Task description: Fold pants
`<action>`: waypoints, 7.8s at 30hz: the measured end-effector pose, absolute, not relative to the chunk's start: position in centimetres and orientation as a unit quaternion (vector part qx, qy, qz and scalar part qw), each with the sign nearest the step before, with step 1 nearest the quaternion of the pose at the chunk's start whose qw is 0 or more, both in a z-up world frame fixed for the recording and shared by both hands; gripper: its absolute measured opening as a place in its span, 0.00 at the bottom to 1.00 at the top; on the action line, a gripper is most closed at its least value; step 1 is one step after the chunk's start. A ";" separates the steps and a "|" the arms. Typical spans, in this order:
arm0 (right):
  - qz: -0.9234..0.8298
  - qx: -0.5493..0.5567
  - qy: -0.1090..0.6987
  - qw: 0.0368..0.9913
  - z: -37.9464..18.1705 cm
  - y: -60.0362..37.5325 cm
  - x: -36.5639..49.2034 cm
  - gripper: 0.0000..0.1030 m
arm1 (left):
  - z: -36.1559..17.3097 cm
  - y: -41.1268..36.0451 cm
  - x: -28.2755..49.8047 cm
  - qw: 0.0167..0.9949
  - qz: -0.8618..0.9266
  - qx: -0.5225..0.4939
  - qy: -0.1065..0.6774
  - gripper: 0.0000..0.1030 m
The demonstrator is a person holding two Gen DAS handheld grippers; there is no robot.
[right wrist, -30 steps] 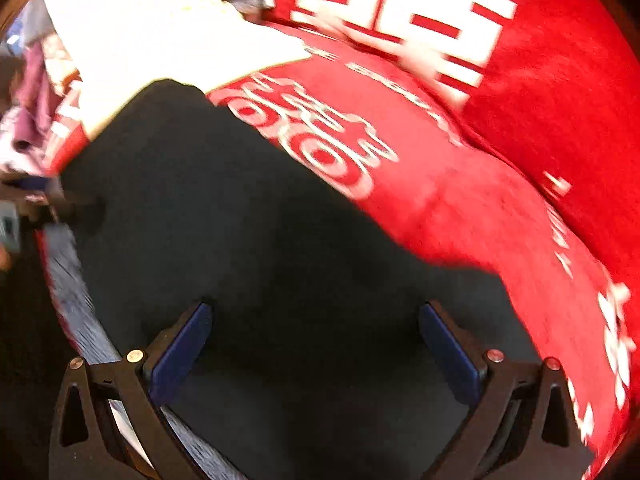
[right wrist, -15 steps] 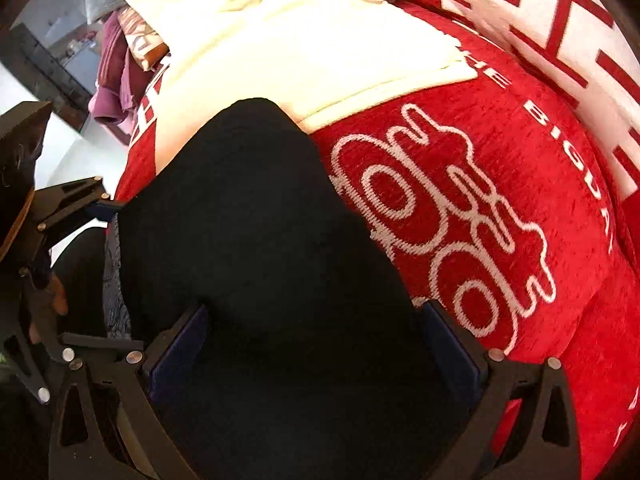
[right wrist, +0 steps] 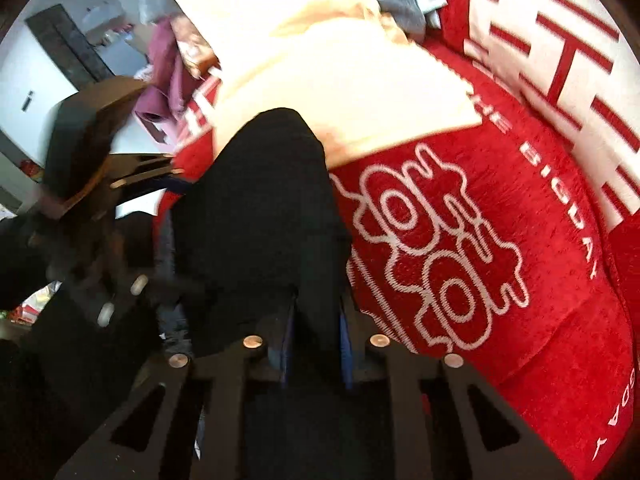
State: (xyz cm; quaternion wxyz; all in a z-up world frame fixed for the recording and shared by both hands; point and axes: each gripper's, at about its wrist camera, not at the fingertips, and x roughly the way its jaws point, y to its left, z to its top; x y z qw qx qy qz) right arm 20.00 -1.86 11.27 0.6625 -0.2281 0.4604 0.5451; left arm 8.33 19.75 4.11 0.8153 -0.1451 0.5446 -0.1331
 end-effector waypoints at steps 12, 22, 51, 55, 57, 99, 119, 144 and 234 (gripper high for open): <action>0.493 -0.273 0.433 0.704 12.3 -2.5 16.3 0.21 | 5.5 14.0 8.4 0.807 -0.213 -0.043 0.549 0.42; 0.236 -0.228 0.496 0.804 10.1 -10.5 18.4 0.78 | 7.9 11.7 8.9 0.797 -0.187 -0.039 0.573 0.30; 0.052 -0.067 0.513 0.854 8.2 -32.1 10.2 0.88 | 17.1 -12.1 8.7 0.779 -0.242 0.082 0.573 0.26; 0.048 -0.029 0.495 0.867 9.8 -34.1 9.3 0.88 | 17.2 -16.3 8.8 0.770 -0.246 0.100 0.580 0.25; 0.036 -0.011 0.492 0.870 10.2 -35.6 9.0 0.88 | 17.3 -17.8 8.7 0.768 -0.251 0.114 0.578 0.25; -0.001 0.108 0.427 0.898 13.7 -44.3 7.4 0.89 | 9.9 -16.5 10.7 0.814 -0.136 0.030 0.565 0.72; 0.073 0.109 0.415 0.900 15.3 -43.2 11.9 0.12 | 11.3 -17.1 9.9 0.827 -0.141 0.032 0.543 0.78; 0.135 0.075 0.459 0.875 12.4 -40.1 15.8 0.23 | 10.2 -16.3 10.4 0.826 -0.111 0.051 0.550 0.78; 0.007 -0.002 0.459 0.888 9.5 -36.2 9.0 1.00 | 7.4 -16.3 16.2 0.814 -0.095 -0.007 0.573 1.00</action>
